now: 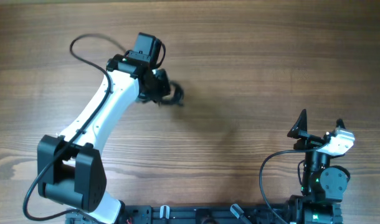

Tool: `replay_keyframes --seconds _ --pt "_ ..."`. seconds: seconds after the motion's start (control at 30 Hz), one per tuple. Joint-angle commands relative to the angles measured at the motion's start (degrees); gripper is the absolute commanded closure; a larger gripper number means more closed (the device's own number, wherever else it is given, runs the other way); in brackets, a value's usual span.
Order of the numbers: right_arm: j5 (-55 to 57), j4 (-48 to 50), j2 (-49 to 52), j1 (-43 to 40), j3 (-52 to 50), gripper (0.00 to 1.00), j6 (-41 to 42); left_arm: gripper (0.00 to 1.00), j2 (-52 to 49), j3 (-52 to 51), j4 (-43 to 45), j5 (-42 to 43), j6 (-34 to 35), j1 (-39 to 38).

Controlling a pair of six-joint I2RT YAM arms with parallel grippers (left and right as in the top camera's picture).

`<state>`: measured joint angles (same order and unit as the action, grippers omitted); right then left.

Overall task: Untangle cables
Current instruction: 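Reach the left gripper forward and down onto the black cable coil, then close the left gripper on the cable coil and lift it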

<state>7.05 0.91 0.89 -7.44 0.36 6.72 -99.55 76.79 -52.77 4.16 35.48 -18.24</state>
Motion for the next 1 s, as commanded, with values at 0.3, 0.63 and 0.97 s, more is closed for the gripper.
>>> replay_keyframes --seconds 0.3,0.63,0.97 --pt "-0.8 0.1 -0.5 -0.2 -0.1 0.00 -0.7 0.37 -0.7 -4.3 0.6 -8.7 0.5 -1.0" --pt "-0.8 0.1 -0.5 -0.2 -0.1 0.00 -0.7 0.24 -0.7 -13.9 15.7 -11.5 16.9 -0.5" --pt "-0.8 0.1 -0.5 -0.2 -0.1 0.00 -0.7 0.32 -6.2 -14.0 22.7 -14.1 43.5 -0.5"
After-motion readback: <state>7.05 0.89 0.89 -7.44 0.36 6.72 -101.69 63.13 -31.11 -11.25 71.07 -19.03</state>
